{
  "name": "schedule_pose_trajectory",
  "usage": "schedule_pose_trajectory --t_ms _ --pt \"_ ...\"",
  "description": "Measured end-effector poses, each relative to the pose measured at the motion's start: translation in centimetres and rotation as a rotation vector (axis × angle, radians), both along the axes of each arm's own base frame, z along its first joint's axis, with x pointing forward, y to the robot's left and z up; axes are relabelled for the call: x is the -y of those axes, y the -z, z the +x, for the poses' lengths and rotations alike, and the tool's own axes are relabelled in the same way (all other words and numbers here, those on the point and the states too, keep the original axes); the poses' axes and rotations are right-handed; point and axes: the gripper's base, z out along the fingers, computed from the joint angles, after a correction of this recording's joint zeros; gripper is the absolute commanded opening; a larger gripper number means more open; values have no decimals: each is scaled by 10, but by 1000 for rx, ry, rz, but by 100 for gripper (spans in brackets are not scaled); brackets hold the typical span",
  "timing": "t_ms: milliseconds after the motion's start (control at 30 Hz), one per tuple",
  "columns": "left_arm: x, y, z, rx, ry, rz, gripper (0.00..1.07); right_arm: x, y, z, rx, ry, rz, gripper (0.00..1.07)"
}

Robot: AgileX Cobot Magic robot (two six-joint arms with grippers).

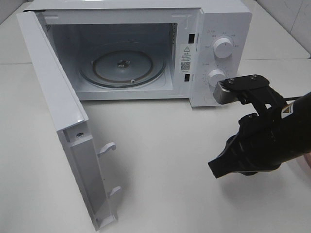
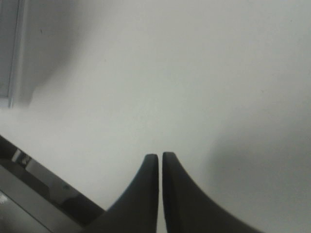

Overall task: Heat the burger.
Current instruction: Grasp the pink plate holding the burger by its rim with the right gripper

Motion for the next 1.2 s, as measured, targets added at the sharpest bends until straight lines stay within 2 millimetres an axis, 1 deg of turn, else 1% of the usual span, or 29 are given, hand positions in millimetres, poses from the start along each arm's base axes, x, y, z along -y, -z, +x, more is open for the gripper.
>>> schedule_pose_trajectory --t_ms 33,67,100,133,167,200,233,267,300,333,367,400,500,567,600,633,667,700,733,767,833,933,1000,1033,1067,1100,1133,1200 --pt "0 0 0 0 0 0 100 5 -4 4 -5 -7 -43 14" --pt "0 0 0 0 0 0 100 5 -4 4 -5 -7 -43 14" --pt "0 0 0 0 0 0 100 9 -5 7 -2 8 -66 24" --pt "0 0 0 0 0 0 100 9 -5 7 -2 8 -66 24" --pt "0 0 0 0 0 0 100 16 -9 14 11 62 -99 39" --pt "0 0 0 0 0 0 100 19 -11 17 17 88 -113 49" --pt "0 0 0 0 0 0 100 19 -11 17 17 88 -113 49" --pt "0 0 0 0 0 0 100 27 -14 22 31 131 -158 68" --pt "0 0 0 0 0 0 100 33 -17 25 30 164 -193 79" --pt "0 0 0 0 0 0 100 33 -17 25 30 164 -193 79" --pt "0 0 0 0 0 0 100 36 -18 27 28 173 -209 95" --pt "0 0 0 0 0 0 100 46 -18 30 5 200 -249 101" --pt "0 0 0 0 0 0 100 50 -17 30 -18 220 -264 101" --pt "0 0 0 0 0 0 100 73 -7 38 -110 315 -307 99" --pt "0 0 0 0 0 0 100 73 -7 38 -110 315 -307 99" --pt "0 0 0 0 0 0 100 78 -4 40 -124 333 -313 98" --pt "0 0 0 0 0 0 100 89 1 44 -144 368 -327 96" --pt "0 0 0 0 0 0 100 89 1 44 -144 368 -327 96" --pt "0 0 0 0 0 0 100 95 3 45 -149 385 -335 94" --pt "0 0 0 0 0 0 100 95 3 45 -149 385 -335 94" --pt "0 0 0 0 0 0 100 115 7 52 -134 453 -337 86" --pt "0 0 0 0 0 0 100 119 8 53 -132 470 -335 83" --pt "0 0 0 0 0 0 100 128 16 57 -144 502 -334 71" --pt "0 0 0 0 0 0 100 128 16 57 -144 502 -334 71" --pt "0 0 0 0 0 0 100 130 20 58 -157 506 -336 70" --pt "0 0 0 0 0 0 100 132 28 60 -183 503 -343 69" --pt "0 0 0 0 0 0 100 132 28 60 -183 503 -343 69" --pt "0 0 0 0 0 0 100 136 39 62 -215 497 -351 72"
